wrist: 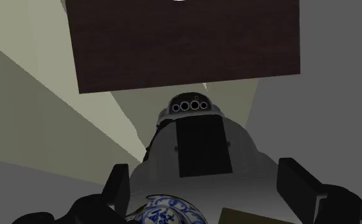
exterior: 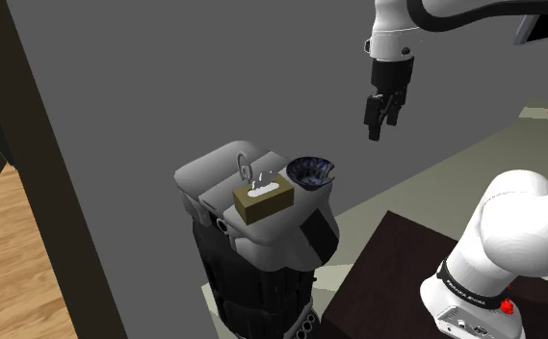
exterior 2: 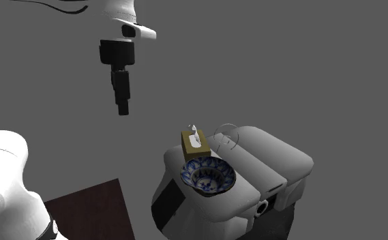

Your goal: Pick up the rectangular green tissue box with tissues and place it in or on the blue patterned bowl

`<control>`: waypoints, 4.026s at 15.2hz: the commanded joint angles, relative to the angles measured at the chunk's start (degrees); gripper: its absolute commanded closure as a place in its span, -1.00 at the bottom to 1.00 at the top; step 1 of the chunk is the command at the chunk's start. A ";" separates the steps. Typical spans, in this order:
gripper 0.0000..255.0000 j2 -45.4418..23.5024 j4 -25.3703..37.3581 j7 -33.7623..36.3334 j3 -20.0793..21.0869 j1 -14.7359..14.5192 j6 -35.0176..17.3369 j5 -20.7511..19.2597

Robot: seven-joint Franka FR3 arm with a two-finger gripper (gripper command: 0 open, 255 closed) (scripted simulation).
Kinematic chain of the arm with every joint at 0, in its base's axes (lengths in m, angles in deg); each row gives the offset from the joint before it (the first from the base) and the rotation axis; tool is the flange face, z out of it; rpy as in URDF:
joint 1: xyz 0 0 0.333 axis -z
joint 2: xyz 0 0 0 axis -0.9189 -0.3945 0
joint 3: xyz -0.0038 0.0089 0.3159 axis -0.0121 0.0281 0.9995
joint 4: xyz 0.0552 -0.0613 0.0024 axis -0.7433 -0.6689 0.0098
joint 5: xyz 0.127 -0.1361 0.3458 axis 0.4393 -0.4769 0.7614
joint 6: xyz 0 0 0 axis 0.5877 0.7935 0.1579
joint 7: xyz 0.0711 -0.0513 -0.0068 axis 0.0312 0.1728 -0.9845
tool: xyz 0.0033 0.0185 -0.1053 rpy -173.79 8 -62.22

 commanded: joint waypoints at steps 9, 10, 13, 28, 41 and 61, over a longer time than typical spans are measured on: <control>-1.00 -2.91 -9.23 15.59 5.89 0.77 -19.67 8.73; -1.00 -3.81 -9.95 17.41 6.72 0.86 -22.34 9.69; -1.00 -7.25 -11.48 22.77 9.27 1.16 -30.56 12.30; -1.00 -35.79 -4.45 54.14 22.98 8.43 -69.01 10.04; -1.00 -43.94 -2.68 60.29 24.04 9.74 -75.53 2.91; 1.00 -39.91 -0.76 57.85 23.84 9.48 -69.88 6.35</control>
